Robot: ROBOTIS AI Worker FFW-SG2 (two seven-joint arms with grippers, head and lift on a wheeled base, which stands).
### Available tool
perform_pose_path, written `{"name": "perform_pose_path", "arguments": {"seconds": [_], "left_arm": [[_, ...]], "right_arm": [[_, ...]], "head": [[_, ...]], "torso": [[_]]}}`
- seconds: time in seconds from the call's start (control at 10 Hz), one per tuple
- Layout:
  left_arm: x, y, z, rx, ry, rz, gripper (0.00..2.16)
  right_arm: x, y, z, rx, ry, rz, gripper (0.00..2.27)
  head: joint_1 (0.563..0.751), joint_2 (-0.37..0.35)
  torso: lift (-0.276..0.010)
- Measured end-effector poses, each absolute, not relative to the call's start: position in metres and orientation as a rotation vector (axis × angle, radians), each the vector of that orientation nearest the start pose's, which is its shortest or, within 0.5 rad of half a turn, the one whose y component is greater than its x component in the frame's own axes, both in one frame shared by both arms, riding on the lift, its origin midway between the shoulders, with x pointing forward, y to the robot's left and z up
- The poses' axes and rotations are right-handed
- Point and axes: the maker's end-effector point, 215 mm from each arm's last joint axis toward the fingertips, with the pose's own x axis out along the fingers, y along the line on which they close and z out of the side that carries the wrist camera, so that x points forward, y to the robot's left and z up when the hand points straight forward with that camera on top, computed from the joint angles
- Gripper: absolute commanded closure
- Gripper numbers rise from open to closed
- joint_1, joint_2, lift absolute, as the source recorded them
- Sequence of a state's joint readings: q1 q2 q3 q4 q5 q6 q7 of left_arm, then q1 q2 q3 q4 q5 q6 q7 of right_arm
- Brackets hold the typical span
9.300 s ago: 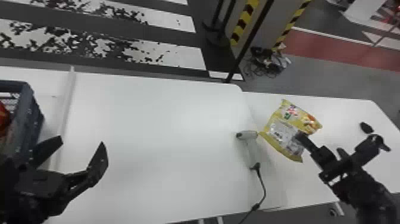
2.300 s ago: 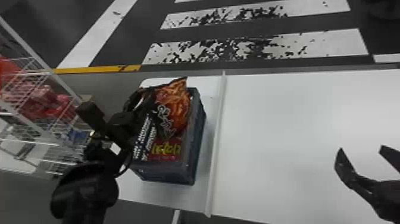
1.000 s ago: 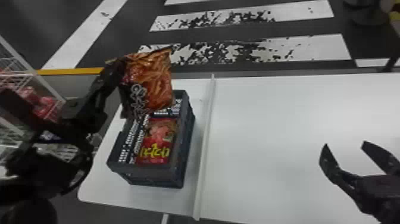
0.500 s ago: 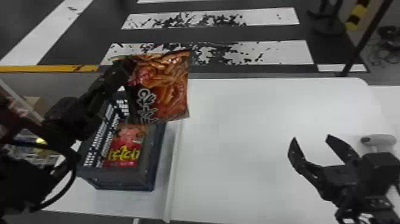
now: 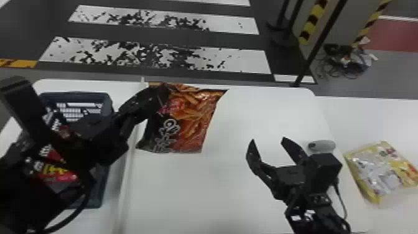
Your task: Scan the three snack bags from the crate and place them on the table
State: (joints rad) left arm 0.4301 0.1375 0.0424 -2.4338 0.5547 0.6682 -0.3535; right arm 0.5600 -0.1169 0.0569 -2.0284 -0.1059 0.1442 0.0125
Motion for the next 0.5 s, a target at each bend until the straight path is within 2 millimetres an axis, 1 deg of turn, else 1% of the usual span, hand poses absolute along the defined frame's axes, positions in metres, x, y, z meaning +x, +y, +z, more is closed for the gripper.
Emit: {"name": "perform_pose_path", "arguments": {"seconds": [0.1, 0.2, 0.3, 0.4, 0.5], "left_arm": [[0.412, 0.081, -0.256, -0.393, 0.209, -0.653, 2.14], [0.414, 0.07, -0.265, -0.417, 0.227, -0.661, 2.14], [0.417, 0.059, -0.279, -0.448, 0.254, -0.668, 2.14], [0.423, 0.049, -0.297, -0.479, 0.29, -0.67, 2.14], [0.429, 0.041, -0.312, -0.518, 0.32, -0.676, 2.14]], "right_arm": [[0.415, -0.205, -0.417, 0.026, 0.252, 0.108, 0.15], [0.415, -0.206, -0.416, 0.026, 0.248, 0.101, 0.15], [0.416, -0.208, -0.413, 0.019, 0.241, 0.092, 0.15], [0.417, -0.209, -0.411, 0.012, 0.234, 0.085, 0.15], [0.417, -0.211, -0.41, 0.01, 0.23, 0.078, 0.15]], "head": [[0.695, -0.163], [0.695, -0.184], [0.695, -0.201], [0.695, -0.208], [0.695, -0.221]], "torso": [[-0.062], [-0.062], [-0.062], [-0.062], [-0.062]]}}
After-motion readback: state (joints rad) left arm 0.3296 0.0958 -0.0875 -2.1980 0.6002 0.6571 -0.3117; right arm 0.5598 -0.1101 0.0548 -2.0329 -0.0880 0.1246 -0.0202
